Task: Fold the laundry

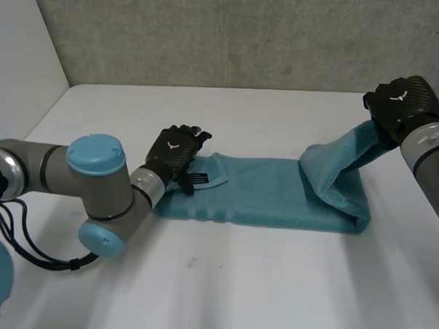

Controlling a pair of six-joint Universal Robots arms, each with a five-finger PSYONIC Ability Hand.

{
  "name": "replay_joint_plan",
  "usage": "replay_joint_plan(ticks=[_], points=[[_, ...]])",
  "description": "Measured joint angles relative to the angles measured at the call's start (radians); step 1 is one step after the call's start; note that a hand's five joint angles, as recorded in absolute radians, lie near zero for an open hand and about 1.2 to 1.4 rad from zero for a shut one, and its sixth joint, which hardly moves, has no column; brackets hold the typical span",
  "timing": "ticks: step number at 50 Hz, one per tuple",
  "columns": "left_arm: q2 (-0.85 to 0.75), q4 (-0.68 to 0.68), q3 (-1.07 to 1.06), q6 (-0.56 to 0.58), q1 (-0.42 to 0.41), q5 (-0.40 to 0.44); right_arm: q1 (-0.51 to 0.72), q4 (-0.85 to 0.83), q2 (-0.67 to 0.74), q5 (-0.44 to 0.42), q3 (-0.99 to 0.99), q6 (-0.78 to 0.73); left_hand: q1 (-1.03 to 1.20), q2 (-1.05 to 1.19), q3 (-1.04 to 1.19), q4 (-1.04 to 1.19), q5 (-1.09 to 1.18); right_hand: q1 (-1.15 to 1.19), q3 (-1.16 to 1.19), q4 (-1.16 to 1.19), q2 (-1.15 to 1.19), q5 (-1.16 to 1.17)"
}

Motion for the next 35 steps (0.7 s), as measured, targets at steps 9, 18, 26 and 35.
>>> replay_joint_plan(ticks=[9, 18, 26, 35], points=[[-0.078, -0.017, 0.097, 0.018, 0.015, -0.012, -0.065, -0.005, -0.053, -0.039, 0.071, 0.011, 0.0, 0.0, 0.0, 0.0, 0.0, 0.0, 0.0, 0.0, 0.0, 0.0], [-0.103, -0.021, 0.111, 0.122, 0.024, -0.055, -0.122, -0.011, -0.066, -0.065, 0.1, 0.009, 0.0, 0.0, 0.0, 0.0, 0.0, 0.0, 0.0, 0.0, 0.0, 0.0], [-0.099, 0.006, 0.145, 0.202, 0.071, -0.212, -0.148, -0.015, -0.073, -0.073, 0.116, 0.009, 0.0, 0.0, 0.0, 0.0, 0.0, 0.0, 0.0, 0.0, 0.0, 0.0], [0.001, 0.079, 0.068, 0.198, 0.084, -0.256, -0.177, -0.03, -0.075, -0.074, 0.147, 0.009, 0.0, 0.0, 0.0, 0.0, 0.0, 0.0, 0.0, 0.0, 0.0, 0.0]])
